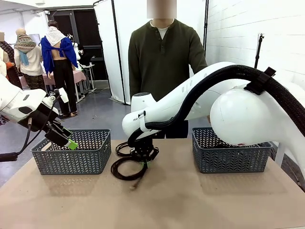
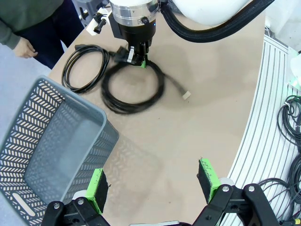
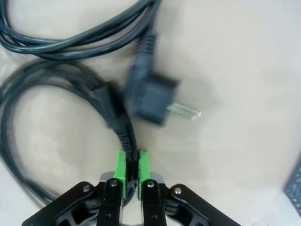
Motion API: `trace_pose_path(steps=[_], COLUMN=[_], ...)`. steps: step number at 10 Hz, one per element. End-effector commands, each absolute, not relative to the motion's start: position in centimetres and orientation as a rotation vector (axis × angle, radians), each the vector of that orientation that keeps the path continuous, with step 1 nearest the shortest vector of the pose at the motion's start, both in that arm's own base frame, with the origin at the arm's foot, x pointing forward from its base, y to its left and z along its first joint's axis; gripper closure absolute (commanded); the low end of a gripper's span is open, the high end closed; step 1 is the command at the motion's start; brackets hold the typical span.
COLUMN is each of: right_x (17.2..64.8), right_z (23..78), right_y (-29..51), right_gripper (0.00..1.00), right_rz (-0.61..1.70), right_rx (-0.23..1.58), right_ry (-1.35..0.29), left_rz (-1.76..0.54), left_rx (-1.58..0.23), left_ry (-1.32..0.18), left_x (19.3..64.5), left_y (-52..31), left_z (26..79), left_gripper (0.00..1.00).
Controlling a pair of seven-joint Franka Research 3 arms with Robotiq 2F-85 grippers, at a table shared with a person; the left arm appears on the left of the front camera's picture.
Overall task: Organize the cables according to human instructions.
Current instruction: Pick up a bundle of cables and place it in the basket indicated by the human.
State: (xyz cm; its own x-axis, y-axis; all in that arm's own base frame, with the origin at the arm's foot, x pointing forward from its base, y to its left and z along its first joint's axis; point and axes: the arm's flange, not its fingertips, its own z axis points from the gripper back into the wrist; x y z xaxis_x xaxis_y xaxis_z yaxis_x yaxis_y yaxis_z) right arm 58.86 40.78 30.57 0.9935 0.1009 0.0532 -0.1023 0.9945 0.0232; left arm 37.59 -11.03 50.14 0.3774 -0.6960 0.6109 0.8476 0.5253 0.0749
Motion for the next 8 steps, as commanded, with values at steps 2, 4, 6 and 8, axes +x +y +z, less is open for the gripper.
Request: trace_pose_path(steps=[2, 4, 6, 8], right_x=[58.4, 58.0, 57.4, 56.8], right_z=[30.5, 31.5, 33.8, 36.3], right_y=[40.0, 39.8, 39.5, 39.3], right_gripper=[1.0, 1.0, 1.0, 1.0], right_rz=[0.091, 0.102, 0.127, 0.164], right_rx=[0.062, 0.054, 0.052, 0.031], right_ry=[-0.028, -0.03, -0.023, -0.016], left_rz=[-1.02, -1.02, -1.02, -1.02], left_rx=[-0.287, -0.287, -0.287, -0.287], left_ry=[-0.645, -0.645, -0.645, -0.645], left_x=[37.7, 37.7, 37.7, 37.7], left_y=[-10.7, -10.7, -10.7, -10.7], left_z=[49.8, 49.8, 49.8, 49.8], left_gripper=[0.0, 0.0, 0.0, 0.0])
